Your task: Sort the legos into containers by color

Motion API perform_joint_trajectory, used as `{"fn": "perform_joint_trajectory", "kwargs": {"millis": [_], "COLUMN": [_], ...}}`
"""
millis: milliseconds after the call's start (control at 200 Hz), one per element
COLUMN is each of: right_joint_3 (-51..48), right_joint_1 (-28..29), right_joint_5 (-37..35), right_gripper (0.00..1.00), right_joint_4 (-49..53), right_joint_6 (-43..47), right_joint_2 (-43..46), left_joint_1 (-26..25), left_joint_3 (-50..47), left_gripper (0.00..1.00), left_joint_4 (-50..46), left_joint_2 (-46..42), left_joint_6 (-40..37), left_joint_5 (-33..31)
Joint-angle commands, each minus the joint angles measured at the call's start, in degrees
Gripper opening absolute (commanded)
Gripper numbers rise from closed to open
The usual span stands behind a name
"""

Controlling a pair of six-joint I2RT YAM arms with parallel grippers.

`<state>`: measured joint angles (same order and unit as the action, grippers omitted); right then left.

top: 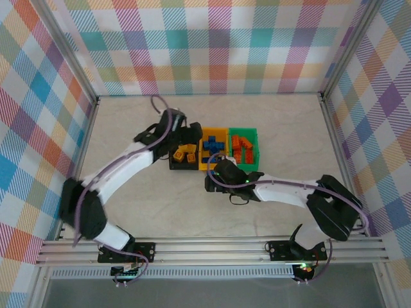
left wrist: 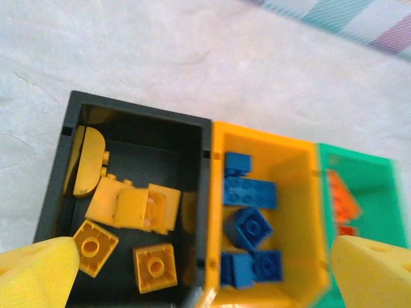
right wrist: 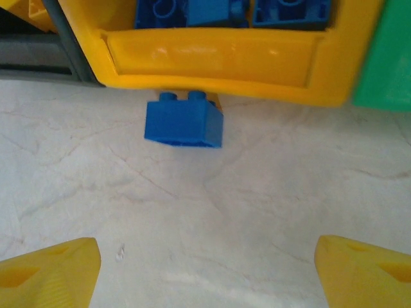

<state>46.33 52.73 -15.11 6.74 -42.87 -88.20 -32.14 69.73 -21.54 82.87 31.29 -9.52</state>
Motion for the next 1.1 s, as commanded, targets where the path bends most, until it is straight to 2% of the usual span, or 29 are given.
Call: {"fn": "perform_joint_trajectory", "kwargs": {"millis": [0, 225, 410, 535, 615, 740, 830, 1095], "right_joint_3": [4.87, 12.99, 16.76, 16.87, 16.79, 15.99, 14.10, 10.63], "right_joint_1": [0.36, 0.36, 0.27, 0.27, 0.27, 0.29, 0.43, 0.73], "right_joint_5": [-3.71, -7.77, -9.72, -8.70, -8.70, -8.50, -7.64, -6.36], "right_gripper": [0.87, 0.83, 0.75, 0.64, 0.53, 0.38, 0.31, 0.29], "right_joint_4": [-2.17, 1.63, 3.90, 0.86, 0.07, -0.55, -1.33, -0.60], "right_joint_6": [-0.14, -0.49, -1.15, 1.24, 2.20, 2.96, 3.21, 6.69], "right_joint_2": [-4.27, -13.92, -19.05, -20.50, -20.76, -20.17, -17.87, -4.57], "left_joint_1": [-1.23, -2.14, -2.22, -2.22, -2.21, -2.21, -2.22, -2.18], "left_joint_3": [-7.27, -21.66, -26.05, -27.62, -27.72, -28.11, -28.45, -27.82], "left_gripper": [1.00, 1.00, 1.00, 1.00, 1.00, 1.00, 1.00, 1.00], "left_joint_4": [0.19, -2.88, -6.61, -7.36, -7.81, -7.94, -7.99, -9.31], "left_joint_2": [-10.07, -26.49, -32.35, -34.56, -34.88, -34.99, -35.07, -36.97], "left_joint_6": [2.37, 6.58, 8.93, 9.85, 10.19, 10.80, 10.97, 10.50], "left_joint_5": [2.25, 1.40, 0.30, 0.11, 0.33, 0.90, 1.13, 1.13]}}
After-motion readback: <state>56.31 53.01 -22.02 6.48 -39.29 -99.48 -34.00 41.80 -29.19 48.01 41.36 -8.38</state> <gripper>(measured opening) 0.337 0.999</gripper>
